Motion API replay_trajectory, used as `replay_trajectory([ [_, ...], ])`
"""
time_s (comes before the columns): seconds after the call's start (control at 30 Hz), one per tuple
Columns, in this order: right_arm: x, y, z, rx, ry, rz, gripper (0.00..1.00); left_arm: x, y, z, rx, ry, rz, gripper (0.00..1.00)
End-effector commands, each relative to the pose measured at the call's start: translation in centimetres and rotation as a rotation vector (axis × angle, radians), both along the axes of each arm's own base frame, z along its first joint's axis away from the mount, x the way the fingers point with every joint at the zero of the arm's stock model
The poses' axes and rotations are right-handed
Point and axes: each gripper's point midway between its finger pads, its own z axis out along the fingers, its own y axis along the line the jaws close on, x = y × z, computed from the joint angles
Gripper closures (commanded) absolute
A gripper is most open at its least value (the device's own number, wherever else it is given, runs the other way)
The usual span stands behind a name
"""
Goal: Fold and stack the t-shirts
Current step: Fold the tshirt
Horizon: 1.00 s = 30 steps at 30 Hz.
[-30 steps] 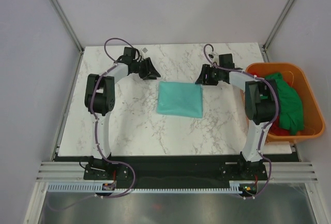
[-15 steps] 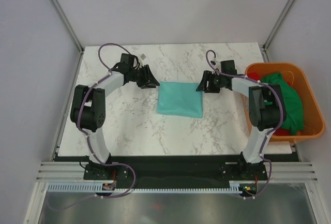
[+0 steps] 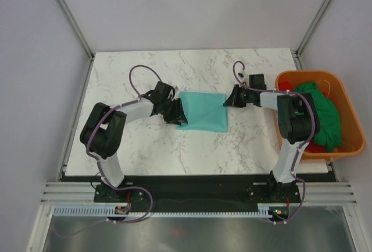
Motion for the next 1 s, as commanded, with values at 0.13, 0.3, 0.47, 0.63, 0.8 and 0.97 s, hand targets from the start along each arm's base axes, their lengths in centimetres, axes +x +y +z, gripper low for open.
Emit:
replay_trajectory([
  [0.13, -0.1, -0.9, -2.2, 0.019, 0.006, -0.016, 0.97, 1.0, 1.1, 0.0, 0.032, -0.041, 0.083, 0.53],
  [0.3, 0.6, 1.1, 0.6, 0.147, -0.063, 0.057, 0.99, 2.7, 0.7, 5.3, -0.054, -0.147, 0.088, 0.5],
  [0.47, 1.4, 1.4, 0.6, 0.158, -0.059, 0.073, 0.64, 6.6, 1.7, 8.5, -0.095, -0.226, 0.141, 0.48],
  [0.63, 2.3, 0.5, 1.0, 0.094, -0.078, 0.036, 0.44, 10.7, 0.2, 7.4, -0.087, -0.259, 0.073, 0.48],
  [0.8, 3.7, 0.5, 0.3, 0.079, -0.063, 0.036, 0.44, 14.4, -1.1, 6.8, -0.103, -0.28, 0.057, 0.48],
  [0.97, 4.2, 0.0, -0.7, 0.049, -0.062, 0.026, 0.53, 16.7, -0.8, 3.3, -0.094, -0.228, 0.081, 0.48],
])
